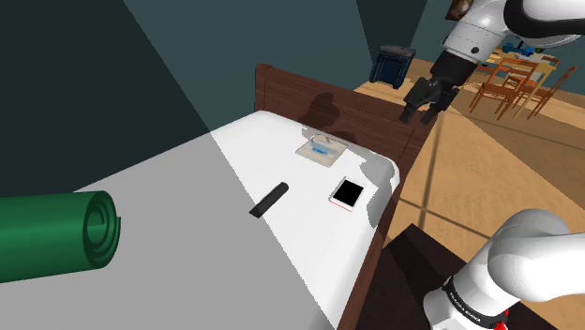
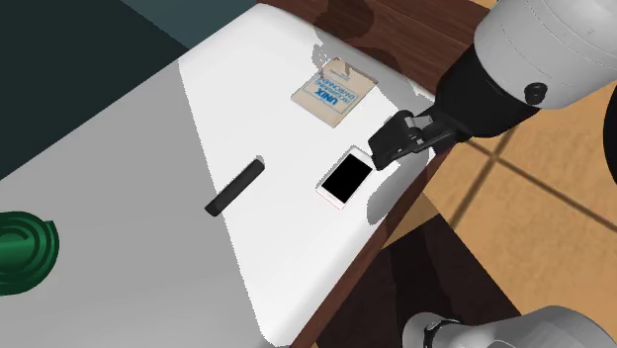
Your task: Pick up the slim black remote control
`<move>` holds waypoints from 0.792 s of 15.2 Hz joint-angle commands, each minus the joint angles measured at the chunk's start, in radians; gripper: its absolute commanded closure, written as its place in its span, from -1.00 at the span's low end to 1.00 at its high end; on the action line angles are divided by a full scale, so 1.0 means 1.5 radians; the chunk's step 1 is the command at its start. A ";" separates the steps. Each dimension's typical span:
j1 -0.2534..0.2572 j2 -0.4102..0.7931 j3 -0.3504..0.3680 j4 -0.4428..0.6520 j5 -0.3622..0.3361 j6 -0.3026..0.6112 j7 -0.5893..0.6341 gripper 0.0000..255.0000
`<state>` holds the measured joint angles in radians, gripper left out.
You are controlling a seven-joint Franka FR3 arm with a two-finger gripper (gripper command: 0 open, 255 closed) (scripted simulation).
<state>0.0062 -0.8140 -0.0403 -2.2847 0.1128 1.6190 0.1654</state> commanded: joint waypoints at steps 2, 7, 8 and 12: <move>-0.003 0.000 0.019 -0.014 0.006 0.018 0.028 -1.00; -0.018 0.025 0.118 -0.066 0.032 0.106 0.169 -1.00; -0.022 0.035 0.138 -0.072 0.036 0.123 0.197 -1.00; -0.039 0.090 0.218 -0.082 0.046 0.193 0.313 -1.00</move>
<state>-0.0451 -0.6974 0.2579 -2.3995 0.1791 1.8794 0.5881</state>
